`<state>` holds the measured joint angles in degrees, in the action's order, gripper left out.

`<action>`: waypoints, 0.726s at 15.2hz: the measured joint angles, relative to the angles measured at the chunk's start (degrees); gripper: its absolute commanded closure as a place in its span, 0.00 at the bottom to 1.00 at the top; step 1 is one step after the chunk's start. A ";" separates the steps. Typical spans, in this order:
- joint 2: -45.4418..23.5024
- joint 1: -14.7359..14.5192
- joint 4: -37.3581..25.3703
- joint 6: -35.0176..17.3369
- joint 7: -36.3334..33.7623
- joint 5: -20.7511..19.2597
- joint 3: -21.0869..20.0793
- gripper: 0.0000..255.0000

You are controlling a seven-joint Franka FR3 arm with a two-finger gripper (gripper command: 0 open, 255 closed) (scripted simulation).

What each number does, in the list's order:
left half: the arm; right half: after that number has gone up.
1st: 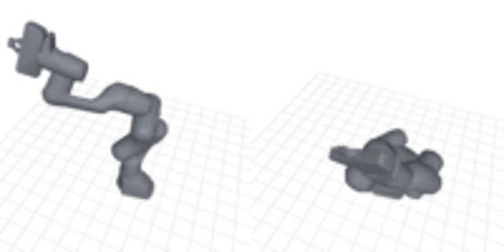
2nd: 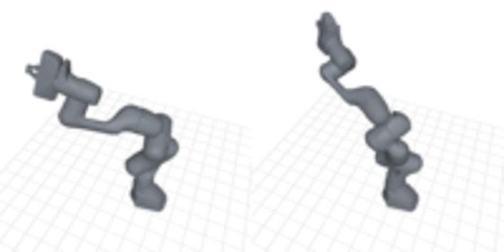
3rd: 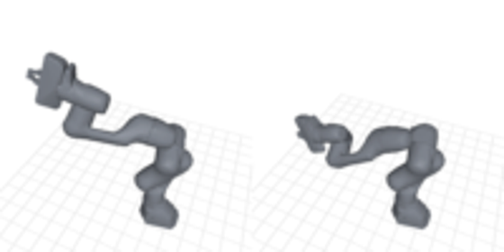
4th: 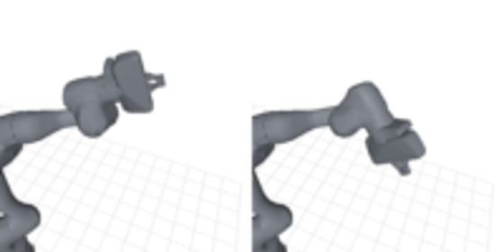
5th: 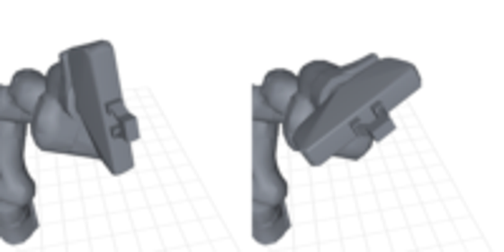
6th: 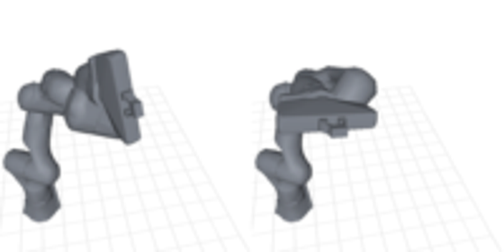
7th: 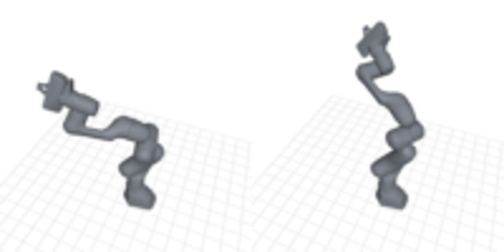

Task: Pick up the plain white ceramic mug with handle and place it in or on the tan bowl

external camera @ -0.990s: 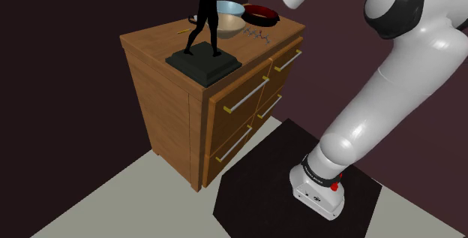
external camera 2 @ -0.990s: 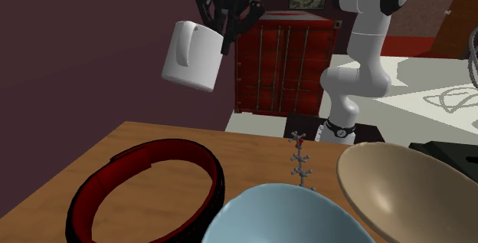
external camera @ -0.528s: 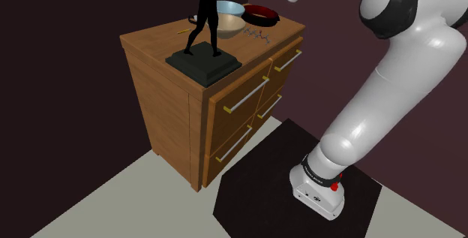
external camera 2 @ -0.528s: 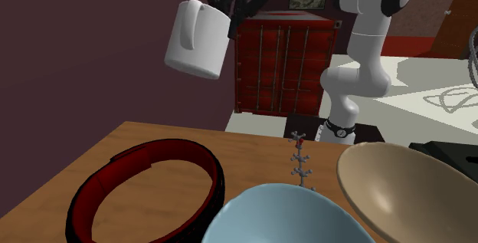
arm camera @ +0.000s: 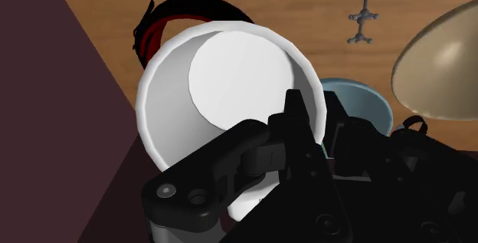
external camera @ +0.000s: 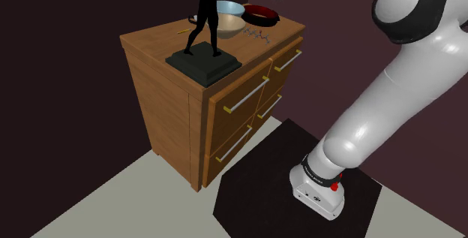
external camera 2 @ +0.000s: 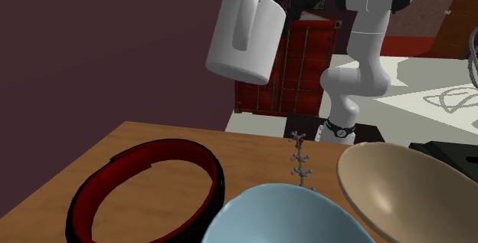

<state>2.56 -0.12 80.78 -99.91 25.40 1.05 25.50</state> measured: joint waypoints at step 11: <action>-0.46 -7.13 -2.51 2.45 -15.77 -5.45 -8.82 1.00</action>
<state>2.10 -7.25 78.27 -97.46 9.63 -4.41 16.67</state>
